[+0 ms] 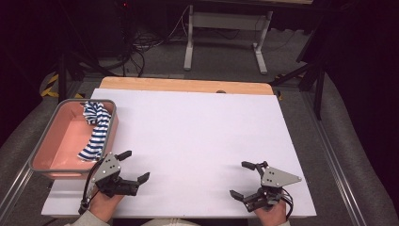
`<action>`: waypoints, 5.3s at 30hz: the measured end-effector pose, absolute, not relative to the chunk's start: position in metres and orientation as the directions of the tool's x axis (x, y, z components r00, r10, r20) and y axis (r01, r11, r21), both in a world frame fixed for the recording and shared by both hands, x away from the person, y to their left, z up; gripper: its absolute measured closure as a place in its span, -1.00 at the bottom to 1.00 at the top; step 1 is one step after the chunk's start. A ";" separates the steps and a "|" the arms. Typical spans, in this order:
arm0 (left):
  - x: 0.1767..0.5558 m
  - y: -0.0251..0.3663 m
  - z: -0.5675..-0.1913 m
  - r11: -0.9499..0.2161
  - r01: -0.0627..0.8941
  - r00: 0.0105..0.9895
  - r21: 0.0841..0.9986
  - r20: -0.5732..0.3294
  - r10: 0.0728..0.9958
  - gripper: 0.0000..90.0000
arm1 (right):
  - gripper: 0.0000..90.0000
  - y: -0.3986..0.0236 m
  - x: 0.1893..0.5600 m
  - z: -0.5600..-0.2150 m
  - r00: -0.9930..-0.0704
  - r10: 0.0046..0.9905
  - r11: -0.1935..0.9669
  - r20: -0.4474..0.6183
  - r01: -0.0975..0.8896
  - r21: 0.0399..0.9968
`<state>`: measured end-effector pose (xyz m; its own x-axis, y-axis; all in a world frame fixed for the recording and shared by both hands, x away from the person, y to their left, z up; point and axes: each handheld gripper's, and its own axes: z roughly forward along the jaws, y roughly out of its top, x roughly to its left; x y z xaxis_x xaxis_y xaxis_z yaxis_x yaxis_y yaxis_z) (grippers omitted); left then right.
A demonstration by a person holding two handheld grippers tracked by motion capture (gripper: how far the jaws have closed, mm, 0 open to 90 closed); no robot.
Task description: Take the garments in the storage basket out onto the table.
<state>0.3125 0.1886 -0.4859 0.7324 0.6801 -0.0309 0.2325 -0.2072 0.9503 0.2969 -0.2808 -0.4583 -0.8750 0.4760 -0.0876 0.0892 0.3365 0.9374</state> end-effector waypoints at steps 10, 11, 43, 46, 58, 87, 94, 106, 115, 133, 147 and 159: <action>0.310 0.188 -0.482 -0.213 0.240 0.739 0.947 -0.037 0.673 -0.97 | -1.00 -0.281 0.296 -0.458 -0.876 0.475 0.332 -0.081 0.093 0.939; 0.309 0.188 -0.481 -0.192 0.253 0.750 0.948 -0.067 0.658 -0.98 | -1.00 -0.281 0.297 -0.458 -0.876 0.475 0.332 -0.080 0.094 0.938; 0.307 0.184 -0.435 -0.322 0.296 0.773 0.899 -0.028 0.634 -0.92 | -1.00 -0.278 0.297 -0.460 -0.878 0.473 0.346 -0.075 0.107 0.932; 0.308 0.186 -0.430 -0.323 0.300 0.772 0.898 -0.030 0.635 -0.92 | -1.00 -0.278 0.297 -0.460 -0.878 0.473 0.346 -0.075 0.107 0.932; 0.315 0.197 -0.412 -0.345 0.305 0.763 0.888 -0.011 0.647 -0.91 | -1.00 -0.278 0.297 -0.460 -0.879 0.470 0.350 -0.079 0.104 0.931; 0.344 0.230 -0.382 -0.365 0.355 0.711 0.861 0.006 0.703 -0.91 | -1.00 -0.278 0.298 -0.461 -0.878 0.473 0.352 -0.075 0.110 0.930; 0.353 0.239 -0.378 -0.369 0.365 0.689 0.855 0.019 0.725 -0.91 | -1.00 -0.278 0.298 -0.461 -0.878 0.473 0.353 -0.075 0.111 0.929; 0.373 0.260 -0.379 -0.338 0.397 0.641 0.853 0.006 0.767 -0.93 | -1.00 -0.277 0.298 -0.461 -0.880 0.470 0.354 -0.072 0.112 0.929; 0.391 0.272 -0.383 -0.373 0.472 0.573 0.799 0.044 0.818 -0.97 | -1.00 -0.276 0.298 -0.461 -0.881 0.468 0.356 -0.073 0.113 0.927; 0.432 0.294 -0.399 -0.269 0.616 0.449 0.740 -0.050 0.892 -0.89 | -1.00 -0.276 0.298 -0.462 -0.881 0.468 0.360 -0.074 0.114 0.926; 0.458 0.315 -0.414 -0.154 0.706 0.322 0.691 -0.119 0.939 -0.89 | -1.00 -0.275 0.299 -0.463 -0.885 0.461 0.360 -0.067 0.117 0.926; 0.468 0.317 -0.424 -0.089 0.763 0.265 0.640 -0.184 0.946 -0.92 | -1.00 -0.275 0.299 -0.463 -0.885 0.461 0.361 -0.067 0.118 0.925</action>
<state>0.4685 0.3167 -0.4239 0.2651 0.9464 -0.1843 0.7634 -0.0892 0.6398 0.2987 -0.2753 -0.4631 -0.8850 0.4607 -0.0668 0.1182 0.3610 0.9250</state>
